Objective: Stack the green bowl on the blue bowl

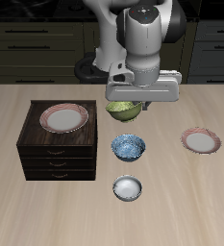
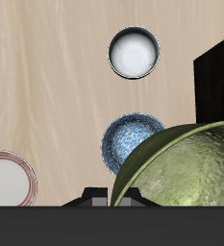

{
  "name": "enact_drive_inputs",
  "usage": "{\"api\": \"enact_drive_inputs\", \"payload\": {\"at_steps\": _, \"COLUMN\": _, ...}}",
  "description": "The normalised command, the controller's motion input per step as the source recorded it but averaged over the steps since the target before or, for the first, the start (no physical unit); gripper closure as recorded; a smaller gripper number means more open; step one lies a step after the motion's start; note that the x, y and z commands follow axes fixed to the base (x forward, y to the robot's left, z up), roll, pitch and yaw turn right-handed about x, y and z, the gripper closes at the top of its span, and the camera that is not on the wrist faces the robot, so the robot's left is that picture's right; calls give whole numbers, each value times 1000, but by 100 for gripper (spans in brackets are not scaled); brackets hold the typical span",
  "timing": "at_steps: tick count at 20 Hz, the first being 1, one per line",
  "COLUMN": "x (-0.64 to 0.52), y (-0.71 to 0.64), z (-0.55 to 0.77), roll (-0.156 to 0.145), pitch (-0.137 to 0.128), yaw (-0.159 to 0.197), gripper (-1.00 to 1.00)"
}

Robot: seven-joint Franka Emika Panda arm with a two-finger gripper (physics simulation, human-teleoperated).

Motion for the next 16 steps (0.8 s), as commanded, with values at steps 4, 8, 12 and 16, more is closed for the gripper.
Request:
{"api": "enact_drive_inputs", "payload": {"at_steps": 4, "x": 204, "y": -232, "z": -144, "roll": -57, "pitch": -20, "yaw": -21, "gripper": 100}}
{"api": "enact_drive_inputs", "payload": {"at_steps": 8, "x": 103, "y": -83, "z": -255, "roll": -23, "pitch": 41, "yaw": -37, "gripper": 100}}
{"api": "enact_drive_inputs", "payload": {"at_steps": 12, "x": -119, "y": 54, "z": -311, "roll": 20, "pitch": 18, "yaw": -31, "gripper": 100}}
{"api": "enact_drive_inputs", "payload": {"at_steps": 16, "x": -64, "y": 95, "z": -284, "roll": 13, "pitch": 33, "yaw": -34, "gripper": 100}}
